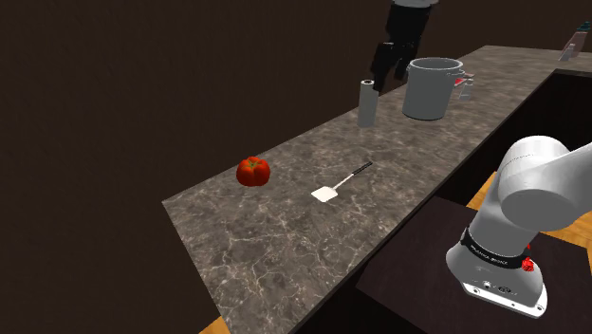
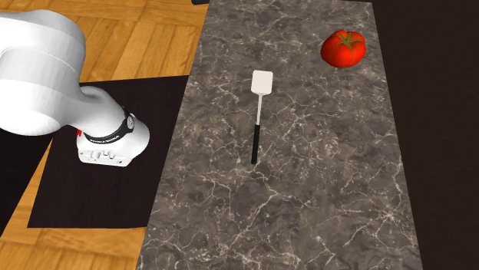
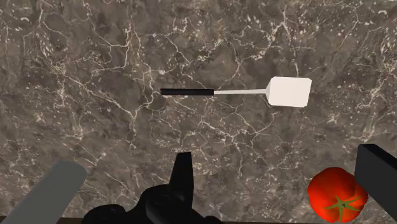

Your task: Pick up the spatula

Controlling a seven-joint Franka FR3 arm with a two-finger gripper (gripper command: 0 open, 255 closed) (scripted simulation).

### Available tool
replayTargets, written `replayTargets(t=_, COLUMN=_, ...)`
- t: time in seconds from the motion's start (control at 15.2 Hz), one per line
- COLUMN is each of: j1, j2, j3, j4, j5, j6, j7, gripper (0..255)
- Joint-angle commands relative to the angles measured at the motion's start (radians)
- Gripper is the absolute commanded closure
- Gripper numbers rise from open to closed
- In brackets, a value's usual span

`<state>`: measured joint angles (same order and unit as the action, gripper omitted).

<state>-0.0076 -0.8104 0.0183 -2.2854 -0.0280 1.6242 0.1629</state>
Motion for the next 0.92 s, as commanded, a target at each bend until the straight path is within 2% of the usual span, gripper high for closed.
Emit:
replayTargets(t=0.0, j1=0.0, j2=0.0, j3=0.0, j4=0.0, j5=0.0, j6=0.0, j7=0.0, gripper=0)
replayTargets(t=0.4, j1=0.1, j2=0.071, j3=-0.112, j4=-0.133, j5=-0.061, j6=0.163, j7=-0.348, gripper=0)
replayTargets(t=0.86, j1=0.208, j2=0.22, j3=-0.238, j4=-0.23, j5=-0.129, j6=0.362, j7=-0.746, gripper=0)
